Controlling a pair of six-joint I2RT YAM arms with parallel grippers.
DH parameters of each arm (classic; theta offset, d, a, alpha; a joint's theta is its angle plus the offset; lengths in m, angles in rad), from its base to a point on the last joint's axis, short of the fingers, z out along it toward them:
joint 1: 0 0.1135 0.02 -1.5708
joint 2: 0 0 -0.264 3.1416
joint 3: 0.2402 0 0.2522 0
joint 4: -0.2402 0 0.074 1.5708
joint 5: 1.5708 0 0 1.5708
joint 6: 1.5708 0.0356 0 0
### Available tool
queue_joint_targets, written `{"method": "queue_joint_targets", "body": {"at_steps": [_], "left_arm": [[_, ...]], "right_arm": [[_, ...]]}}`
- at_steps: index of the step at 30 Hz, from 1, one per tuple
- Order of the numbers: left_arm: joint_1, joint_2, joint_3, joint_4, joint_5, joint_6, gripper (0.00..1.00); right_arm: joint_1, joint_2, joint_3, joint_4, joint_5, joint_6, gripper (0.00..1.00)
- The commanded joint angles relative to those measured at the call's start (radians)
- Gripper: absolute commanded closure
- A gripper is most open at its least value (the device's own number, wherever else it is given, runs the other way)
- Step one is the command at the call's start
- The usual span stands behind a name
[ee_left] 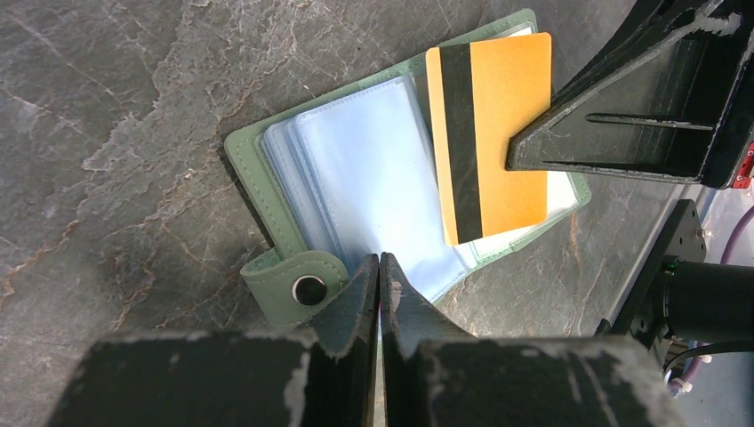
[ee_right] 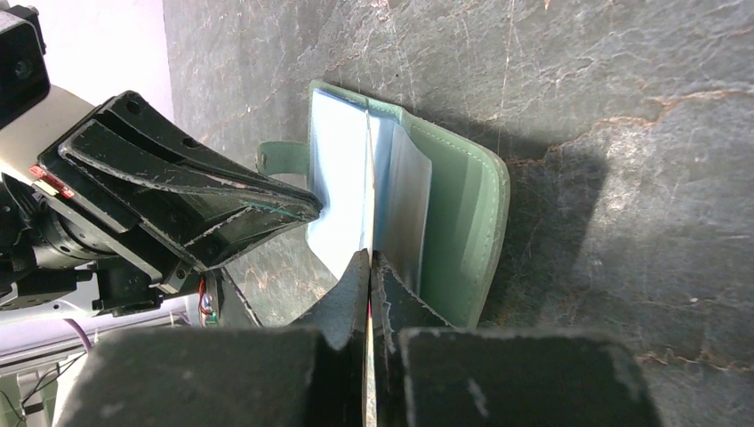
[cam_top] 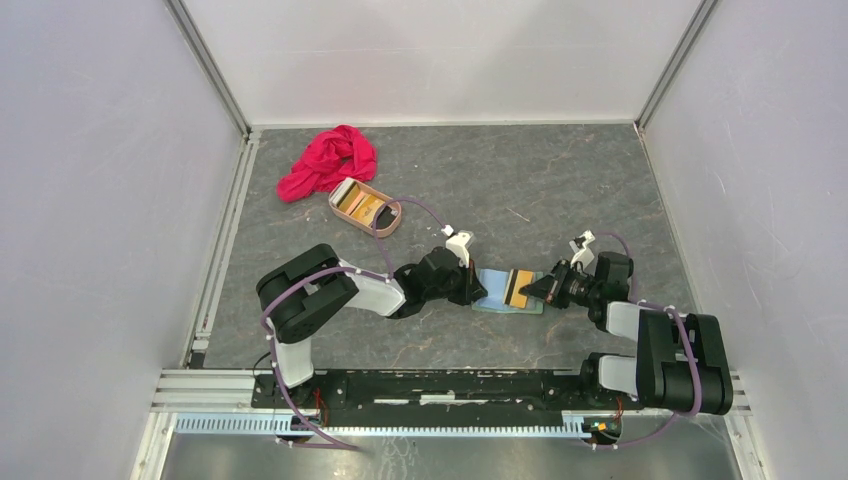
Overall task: Put the credit cards into the card holder
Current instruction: Insert the credit card into the card holder.
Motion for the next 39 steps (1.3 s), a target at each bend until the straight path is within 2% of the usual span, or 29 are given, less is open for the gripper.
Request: {"method": "queue_joint_targets", "body": {"at_steps": [1,21,39], "left_arm": [[-0.007,0.037,-0.022,-0.020,-0.029,0.003,0.92],[-0.007,0.048,-0.037,0.061,0.015,-0.040,0.92],[-0.006,0.064,-0.020,0.060,0.048,-0.036,0.91]], "right_arm": [[0.007,0.005,-0.019,0.033,0.017,-0.011,1.00],[0.023,0.039,-0.060,0.079,0.032,0.018,1.00],[0.041,0.054,-0.037,0.061,0.020,0.010,1.00]]}}
